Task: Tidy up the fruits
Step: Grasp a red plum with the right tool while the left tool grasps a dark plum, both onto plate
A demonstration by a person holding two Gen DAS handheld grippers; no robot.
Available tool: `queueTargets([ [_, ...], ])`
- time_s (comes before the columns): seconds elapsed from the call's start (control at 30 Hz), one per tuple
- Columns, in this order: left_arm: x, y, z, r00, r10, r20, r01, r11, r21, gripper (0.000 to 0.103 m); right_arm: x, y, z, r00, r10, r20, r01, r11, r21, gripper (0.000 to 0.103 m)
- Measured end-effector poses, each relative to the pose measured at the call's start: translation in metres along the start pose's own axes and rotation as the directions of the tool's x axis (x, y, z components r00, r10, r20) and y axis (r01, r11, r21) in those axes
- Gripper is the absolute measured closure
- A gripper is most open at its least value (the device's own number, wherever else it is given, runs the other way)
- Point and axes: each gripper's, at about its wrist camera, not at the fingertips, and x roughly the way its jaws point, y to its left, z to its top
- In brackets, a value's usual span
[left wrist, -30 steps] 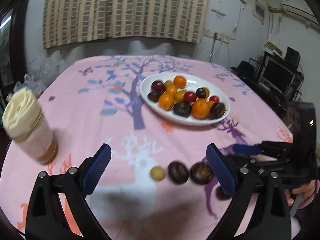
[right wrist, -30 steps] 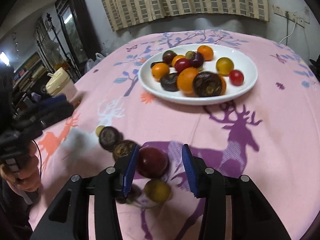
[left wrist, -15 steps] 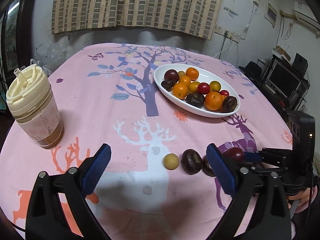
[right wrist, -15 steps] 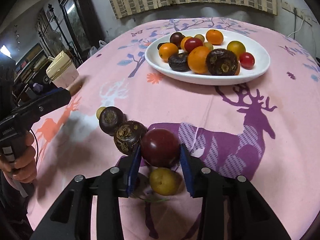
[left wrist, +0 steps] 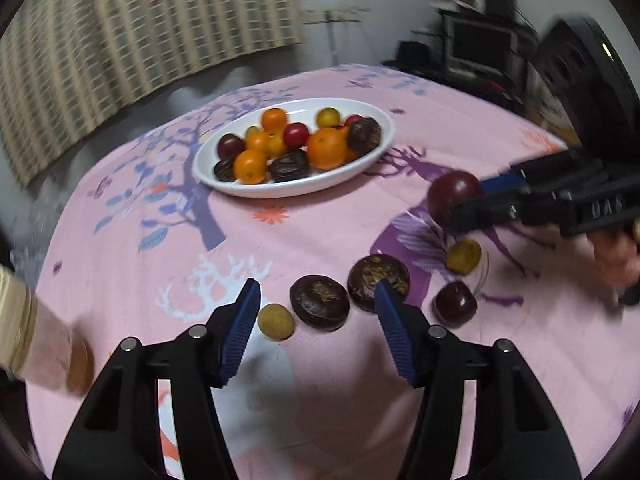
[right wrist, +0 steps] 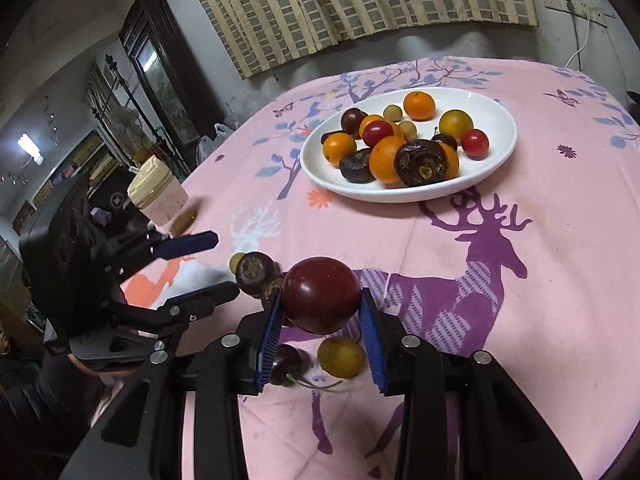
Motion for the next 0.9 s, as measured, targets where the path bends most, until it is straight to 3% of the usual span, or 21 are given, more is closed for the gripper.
queueTargets([
  [0.1, 0.01, -0.006, 0.0, 0.998, -0.031, -0.051, 0.038, 0.99, 0.138, 0.044, -0.001, 0.0, 0.0, 1.0, -0.008, -0.002, 0.008, 1.0, -0.009, 0.064],
  [0.23, 0.029, -0.003, 0.0, 0.995, -0.017, -0.098, 0.037, 0.978, 0.207, 0.044, -0.001, -0.002, 0.002, 1.0, -0.026, 0.003, 0.026, 1.0, -0.016, 0.064],
  [0.4, 0.039, 0.006, 0.007, 0.993, -0.058, -0.099, 0.074, 0.984, 0.16, 0.047, 0.003, -0.006, 0.001, 0.999, -0.037, -0.01, 0.037, 0.999, -0.011, 0.064],
  [0.53, 0.036, 0.007, 0.006, 0.992, -0.085, -0.088, 0.098, 0.984, 0.148, 0.064, 0.003, -0.007, 0.001, 0.999, -0.037, -0.009, 0.037, 0.999, -0.011, 0.064],
  [0.7, 0.033, -0.006, 0.0, 0.995, -0.03, -0.091, 0.05, 0.972, 0.231, 0.064, 0.006, -0.009, 0.0, 0.999, -0.039, -0.021, 0.039, 0.999, -0.005, 0.064],
  [0.9, 0.033, 0.006, 0.004, 0.991, -0.074, -0.111, 0.09, 0.984, 0.154, 0.064, 0.002, -0.008, 0.001, 0.999, -0.037, -0.005, 0.037, 0.999, -0.005, 0.064],
])
